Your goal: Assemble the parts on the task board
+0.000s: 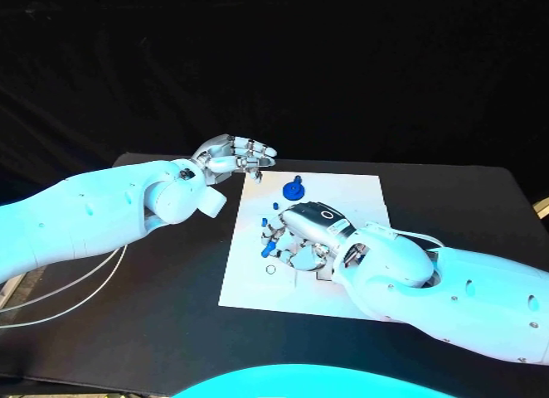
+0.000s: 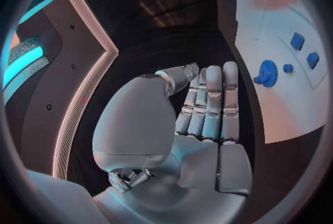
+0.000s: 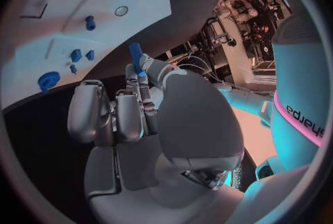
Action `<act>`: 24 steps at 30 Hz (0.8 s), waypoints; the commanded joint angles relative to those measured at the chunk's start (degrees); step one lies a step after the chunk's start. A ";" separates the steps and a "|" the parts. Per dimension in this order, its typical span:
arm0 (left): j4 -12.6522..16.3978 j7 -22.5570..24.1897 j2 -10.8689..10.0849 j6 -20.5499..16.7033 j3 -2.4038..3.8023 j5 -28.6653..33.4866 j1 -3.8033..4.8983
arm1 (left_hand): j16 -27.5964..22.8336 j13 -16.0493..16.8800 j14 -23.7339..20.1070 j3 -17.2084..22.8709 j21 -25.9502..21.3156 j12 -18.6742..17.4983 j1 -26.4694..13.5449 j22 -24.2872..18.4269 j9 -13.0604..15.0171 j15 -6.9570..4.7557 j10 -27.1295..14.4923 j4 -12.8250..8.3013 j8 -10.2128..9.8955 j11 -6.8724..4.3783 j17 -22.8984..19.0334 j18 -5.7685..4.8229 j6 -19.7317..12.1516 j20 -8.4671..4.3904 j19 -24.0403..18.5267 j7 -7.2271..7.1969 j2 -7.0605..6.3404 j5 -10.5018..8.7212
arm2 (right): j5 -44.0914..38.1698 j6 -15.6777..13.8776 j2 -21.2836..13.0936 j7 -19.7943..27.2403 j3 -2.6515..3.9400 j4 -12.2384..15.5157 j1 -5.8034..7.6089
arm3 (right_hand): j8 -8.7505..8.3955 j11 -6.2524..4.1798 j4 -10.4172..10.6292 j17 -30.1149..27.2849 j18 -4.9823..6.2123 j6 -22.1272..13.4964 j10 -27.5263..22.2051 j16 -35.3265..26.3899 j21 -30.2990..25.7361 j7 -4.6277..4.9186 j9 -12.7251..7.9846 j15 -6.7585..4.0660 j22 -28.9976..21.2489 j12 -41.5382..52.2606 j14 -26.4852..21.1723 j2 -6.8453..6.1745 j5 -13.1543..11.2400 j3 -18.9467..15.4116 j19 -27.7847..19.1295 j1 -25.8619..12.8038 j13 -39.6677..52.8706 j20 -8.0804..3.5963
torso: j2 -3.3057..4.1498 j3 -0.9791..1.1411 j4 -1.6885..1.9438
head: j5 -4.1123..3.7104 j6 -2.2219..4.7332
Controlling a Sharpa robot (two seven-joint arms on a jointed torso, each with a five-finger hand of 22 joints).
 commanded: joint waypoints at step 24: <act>0.19 -0.10 0.10 0.25 0.04 0.04 0.05 | -1.01 0.52 -0.41 -2.75 -0.73 0.68 -1.15 -0.64 -0.66 0.41 -1.11 0.63 1.33 0.25 -0.64 0.35 -0.46 -0.06 0.34 0.40 0.11 0.84 | -3.50 1.93 3.44 -0.77 -0.98 -6.40 -3.67 | 4.34 -1.85 -1.76 0.69 -1.38 0.37 6.81 0.41 1.13 -0.28 4.37 -0.12 6.38 1.70 1.41 1.87 0.98 4.27 1.71 -1.94 2.68 -0.91 | -0.01 -0.02 0.00 | 1.31 -1.34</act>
